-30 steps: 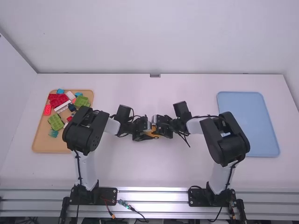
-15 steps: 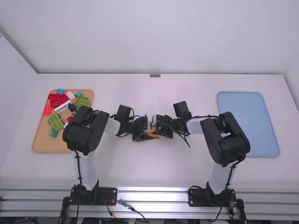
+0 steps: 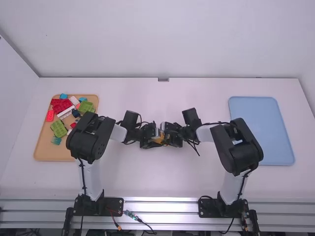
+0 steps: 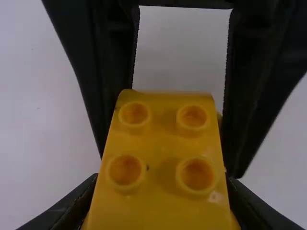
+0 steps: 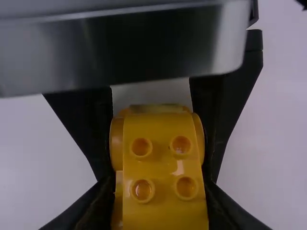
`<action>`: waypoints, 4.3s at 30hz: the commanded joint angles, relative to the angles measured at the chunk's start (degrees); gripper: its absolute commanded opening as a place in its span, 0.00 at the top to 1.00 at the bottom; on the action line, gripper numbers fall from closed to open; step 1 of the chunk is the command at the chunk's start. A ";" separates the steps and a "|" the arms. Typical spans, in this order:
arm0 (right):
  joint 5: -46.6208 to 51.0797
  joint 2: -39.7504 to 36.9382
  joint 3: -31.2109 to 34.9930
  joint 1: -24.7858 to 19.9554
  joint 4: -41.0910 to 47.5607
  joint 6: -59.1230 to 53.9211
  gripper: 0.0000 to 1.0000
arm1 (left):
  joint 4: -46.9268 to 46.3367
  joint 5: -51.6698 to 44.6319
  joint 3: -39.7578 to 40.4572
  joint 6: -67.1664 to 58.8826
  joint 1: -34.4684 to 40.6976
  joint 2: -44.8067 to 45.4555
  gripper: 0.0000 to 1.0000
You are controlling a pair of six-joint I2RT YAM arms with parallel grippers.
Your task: Assemble lego blocks to make yellow taxi
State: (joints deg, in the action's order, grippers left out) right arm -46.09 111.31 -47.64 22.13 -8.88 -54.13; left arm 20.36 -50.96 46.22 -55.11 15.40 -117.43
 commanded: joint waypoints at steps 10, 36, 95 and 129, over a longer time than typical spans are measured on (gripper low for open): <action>0.92 -5.24 0.74 -0.33 1.11 0.33 0.01 | -1.46 6.64 -0.85 -1.29 0.35 -2.12 0.98; 1.25 -12.70 8.41 -6.78 0.76 1.70 0.01 | -6.62 11.25 -0.85 0.79 0.28 3.27 0.01; -4.85 3.72 1.16 -1.86 -15.93 13.16 0.57 | -20.31 0.63 -4.39 -5.81 -13.18 21.90 0.01; 12.94 -15.91 1.20 -56.37 -1.44 17.05 0.60 | -18.78 0.82 -4.39 -5.79 -13.14 21.90 0.01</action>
State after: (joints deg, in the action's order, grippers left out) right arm -32.40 95.88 -46.33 -32.95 -9.93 -37.60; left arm 1.61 -48.47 42.68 -61.08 2.11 -96.73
